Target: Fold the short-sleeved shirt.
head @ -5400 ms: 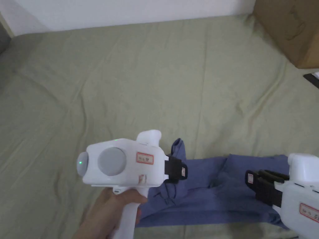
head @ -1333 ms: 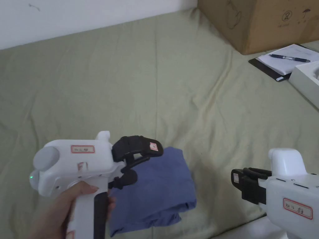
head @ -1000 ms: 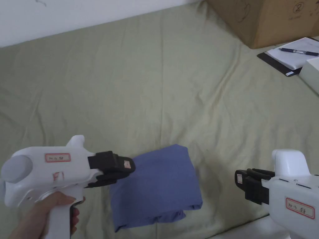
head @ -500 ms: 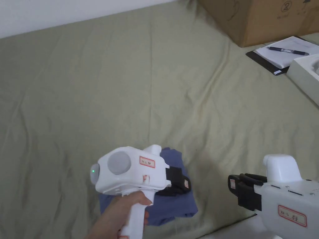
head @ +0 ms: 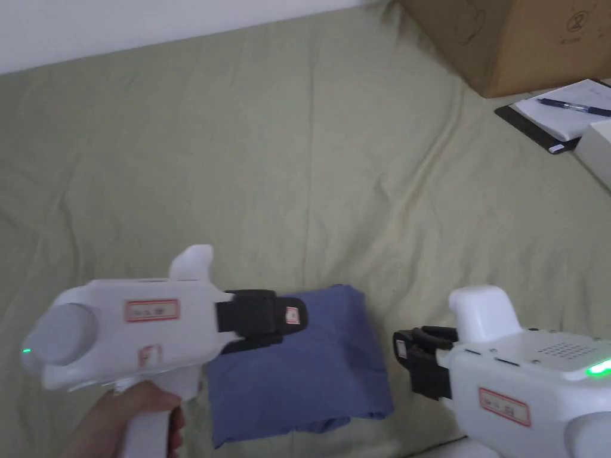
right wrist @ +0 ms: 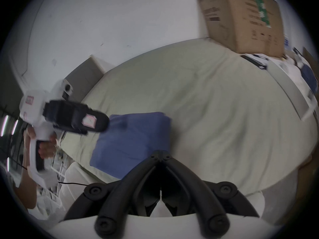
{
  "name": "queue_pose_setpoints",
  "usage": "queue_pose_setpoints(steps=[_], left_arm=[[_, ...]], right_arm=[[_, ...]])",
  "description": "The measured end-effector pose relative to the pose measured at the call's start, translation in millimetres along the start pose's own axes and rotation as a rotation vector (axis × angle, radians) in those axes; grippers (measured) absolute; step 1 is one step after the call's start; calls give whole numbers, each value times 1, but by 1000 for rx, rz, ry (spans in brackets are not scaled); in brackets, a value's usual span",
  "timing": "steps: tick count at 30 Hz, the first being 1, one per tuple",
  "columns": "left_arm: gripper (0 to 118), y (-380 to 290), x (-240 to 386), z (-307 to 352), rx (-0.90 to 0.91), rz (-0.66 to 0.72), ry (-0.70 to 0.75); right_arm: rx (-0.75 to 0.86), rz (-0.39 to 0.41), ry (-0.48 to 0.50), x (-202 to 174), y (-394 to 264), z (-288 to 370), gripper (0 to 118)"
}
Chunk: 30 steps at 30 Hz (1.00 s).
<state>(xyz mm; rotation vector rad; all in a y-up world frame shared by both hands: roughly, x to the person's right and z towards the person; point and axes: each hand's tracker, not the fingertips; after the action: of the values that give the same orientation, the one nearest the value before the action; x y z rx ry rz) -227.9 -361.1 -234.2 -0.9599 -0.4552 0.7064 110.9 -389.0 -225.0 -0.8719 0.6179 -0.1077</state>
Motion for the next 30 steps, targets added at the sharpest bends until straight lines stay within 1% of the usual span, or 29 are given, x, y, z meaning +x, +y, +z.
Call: queue_pose_setpoints(steps=[1,2,3,4,5,6,8,10,11,13,16,18,20,22,24,28,29,30], left_arm=[[64,1,-10,17,16,0,9],[78,2,-20,32,14,-1,16],[85,1,-30,43,22,14,26],[85,-2,-33,50,32,44,46],[98,-5,-43,59,44,74,66],[104,-8,-52,65,65,100,72],[104,-14,-71,69,97,157,39],[104,-21,-94,65,49,203,16],[104,-23,-103,59,15,229,32],[104,-29,-120,45,-26,269,47],[104,-35,-137,19,-90,287,9],[105,-35,-140,5,-88,303,-8],[105,-28,-136,1,-66,264,-96],[105,-21,-139,-11,-61,308,-168],[105,-11,-153,-28,-114,356,-237],[104,1,-153,-58,-196,359,-333],[102,2,-147,-62,-214,322,-300],[91,3,-143,-62,-224,298,-271]], right_arm=[[-10,32,12,-10,3,-10,0],[-21,62,4,-21,6,-21,0],[-34,91,1,-30,9,-34,0],[-55,100,-19,-37,11,-46,0],[-68,116,-37,-44,12,-58,0],[-69,124,-30,-48,13,-67,0],[-90,127,-39,-55,13,-86,0],[-135,146,-90,-56,9,-101,0],[-146,163,-115,-54,5,-107,0],[-142,155,-107,-53,0,-110,0],[-134,145,-109,-53,1,-107,0],[-141,147,-108,-52,2,-108,0],[-141,131,-102,-50,3,-107,0],[-137,102,-94,-47,2,-107,0],[-135,89,-88,-45,1,-107,0],[-133,71,-85,-45,1,-106,0],[-131,68,-83,-45,1,-106,0],[-125,65,-80,-44,1,-105,0]])
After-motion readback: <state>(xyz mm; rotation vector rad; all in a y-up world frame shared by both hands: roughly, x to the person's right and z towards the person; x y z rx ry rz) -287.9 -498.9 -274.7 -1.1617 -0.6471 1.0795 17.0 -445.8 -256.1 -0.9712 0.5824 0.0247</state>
